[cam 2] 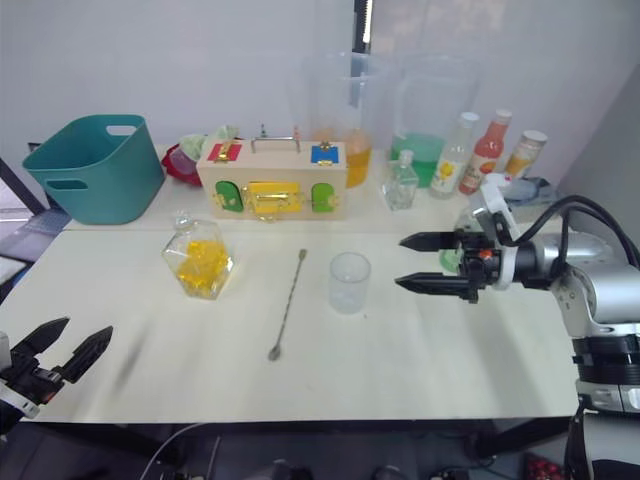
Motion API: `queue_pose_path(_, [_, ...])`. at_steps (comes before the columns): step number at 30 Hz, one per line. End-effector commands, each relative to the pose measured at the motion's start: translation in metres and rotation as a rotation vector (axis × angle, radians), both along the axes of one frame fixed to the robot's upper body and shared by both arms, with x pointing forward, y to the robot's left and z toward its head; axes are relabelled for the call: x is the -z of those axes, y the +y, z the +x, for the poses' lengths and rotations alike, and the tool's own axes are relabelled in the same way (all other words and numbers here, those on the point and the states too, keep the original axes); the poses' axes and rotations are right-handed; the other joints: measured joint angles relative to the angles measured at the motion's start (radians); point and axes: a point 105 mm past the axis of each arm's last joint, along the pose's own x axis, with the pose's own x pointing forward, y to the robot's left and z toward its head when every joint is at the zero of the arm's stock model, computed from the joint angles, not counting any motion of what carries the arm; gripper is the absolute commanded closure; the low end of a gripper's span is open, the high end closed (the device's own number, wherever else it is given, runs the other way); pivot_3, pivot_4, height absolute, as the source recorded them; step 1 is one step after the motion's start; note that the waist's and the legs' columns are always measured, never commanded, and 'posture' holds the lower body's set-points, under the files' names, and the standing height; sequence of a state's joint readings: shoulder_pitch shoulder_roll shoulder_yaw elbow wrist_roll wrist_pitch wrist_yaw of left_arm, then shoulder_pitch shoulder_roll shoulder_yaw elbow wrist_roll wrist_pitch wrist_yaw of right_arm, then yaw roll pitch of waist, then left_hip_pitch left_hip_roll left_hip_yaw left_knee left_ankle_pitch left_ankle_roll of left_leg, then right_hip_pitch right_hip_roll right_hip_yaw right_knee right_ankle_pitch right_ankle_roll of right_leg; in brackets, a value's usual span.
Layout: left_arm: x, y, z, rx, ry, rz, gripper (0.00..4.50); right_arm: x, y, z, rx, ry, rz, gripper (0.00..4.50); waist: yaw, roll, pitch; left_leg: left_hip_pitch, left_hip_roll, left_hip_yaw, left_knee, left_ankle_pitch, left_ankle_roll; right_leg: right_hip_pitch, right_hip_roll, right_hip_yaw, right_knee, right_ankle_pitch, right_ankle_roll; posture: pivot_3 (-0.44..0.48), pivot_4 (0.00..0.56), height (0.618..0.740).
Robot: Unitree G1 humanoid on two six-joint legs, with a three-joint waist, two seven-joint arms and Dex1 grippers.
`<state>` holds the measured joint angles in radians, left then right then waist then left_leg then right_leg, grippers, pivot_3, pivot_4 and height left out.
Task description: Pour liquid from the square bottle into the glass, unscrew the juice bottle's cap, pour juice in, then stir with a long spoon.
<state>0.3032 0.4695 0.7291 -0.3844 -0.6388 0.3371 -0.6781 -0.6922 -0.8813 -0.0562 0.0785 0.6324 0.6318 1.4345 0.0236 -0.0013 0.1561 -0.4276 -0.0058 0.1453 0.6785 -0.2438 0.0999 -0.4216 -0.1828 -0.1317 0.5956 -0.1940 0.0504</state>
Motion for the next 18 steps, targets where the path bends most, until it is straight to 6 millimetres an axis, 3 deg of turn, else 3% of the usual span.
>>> queue_pose_path(1, [-0.004,-0.023,0.002,-0.005,-0.038,-0.006,0.0,-0.012,0.011,-0.007,-0.067,-0.045,-0.002,0.02,0.001,0.0,0.0,0.0,0.0,0.0,0.0,0.0,0.0,0.0,0.0,0.0,0.0,0.0,0.0,0.0,0.15,0.74])
queue_pose_path(7, [0.003,-0.048,0.017,-0.012,-0.062,-0.04,0.0,-0.016,0.017,-0.013,-0.086,-0.067,-0.01,0.02,0.003,-0.002,0.0,-0.001,0.002,0.001,0.001,0.0,0.0,0.0,0.003,-0.003,0.0,0.002,-0.001,0.0,0.15,0.74])
queue_pose_path(15, [0.005,-0.06,0.041,0.002,-0.078,-0.021,0.0,-0.014,0.008,-0.015,-0.048,-0.086,-0.035,0.02,0.007,-0.002,0.0,-0.002,0.002,0.002,0.002,0.0,0.001,0.0,0.007,-0.005,0.0,0.002,-0.001,0.0,0.15,0.74])
queue_pose_path(18, [0.004,-0.064,0.059,0.014,-0.09,-0.018,0.0,-0.015,0.004,-0.018,-0.029,-0.092,-0.038,0.02,0.014,-0.002,0.0,-0.002,0.002,0.002,0.002,0.0,0.001,0.0,0.007,-0.005,0.0,0.002,-0.001,0.0,0.15,0.74])
